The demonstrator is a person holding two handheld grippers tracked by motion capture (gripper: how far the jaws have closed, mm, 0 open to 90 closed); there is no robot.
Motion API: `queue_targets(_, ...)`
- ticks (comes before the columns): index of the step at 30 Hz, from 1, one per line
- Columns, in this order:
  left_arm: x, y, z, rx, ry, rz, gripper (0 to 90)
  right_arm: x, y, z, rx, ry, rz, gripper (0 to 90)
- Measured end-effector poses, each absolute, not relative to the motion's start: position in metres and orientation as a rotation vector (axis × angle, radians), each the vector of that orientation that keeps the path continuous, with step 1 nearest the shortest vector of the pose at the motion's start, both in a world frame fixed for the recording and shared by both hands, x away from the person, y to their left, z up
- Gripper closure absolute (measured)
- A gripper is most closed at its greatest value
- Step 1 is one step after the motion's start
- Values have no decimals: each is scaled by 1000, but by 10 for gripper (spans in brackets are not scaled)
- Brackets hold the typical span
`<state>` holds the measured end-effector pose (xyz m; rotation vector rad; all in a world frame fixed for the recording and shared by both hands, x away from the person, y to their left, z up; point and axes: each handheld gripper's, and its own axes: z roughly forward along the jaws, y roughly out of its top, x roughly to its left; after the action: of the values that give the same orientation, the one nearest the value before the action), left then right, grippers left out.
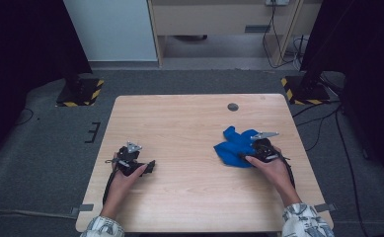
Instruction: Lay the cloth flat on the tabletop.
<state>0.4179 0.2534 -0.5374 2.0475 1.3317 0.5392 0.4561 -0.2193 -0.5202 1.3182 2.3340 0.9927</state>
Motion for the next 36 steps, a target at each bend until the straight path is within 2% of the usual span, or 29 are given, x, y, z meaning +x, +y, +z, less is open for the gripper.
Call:
queue_targets(1,418,253,-537,2048,1332,539,0,456,-219,-520,1318,2334,993,312)
queue_targets(2,418,253,-537,2048,1332,539,0,457,-221,-522,1309,2359,1019,428)
queue_targets(3,418,253,-537,2048,1331,539,0,457,-221,-522,1309,2359,1019,428)
queue_targets(5,418,253,-537,2049,1330,539,0,456,-221,-521,1303,2368,1051,568)
queue_targets(9,418,253,-537,2046,1332,540,0,453,-216,-517,1268,2369,1061,707)
queue_targets(13,418,253,-537,2046,1333,540,0,443,-203,-505,1207,2367,1114,726)
queue_targets(22,418,253,-537,2048,1330,539,0,422,-136,-472,1081,2385,1233,723)
queue_targets(28,418,253,-537,2049,1330,540,0,411,-95,-480,1045,2423,1272,714)
queue_targets(36,418,252,-537,2048,1332,541,0,403,-74,-512,1104,2474,1128,670)
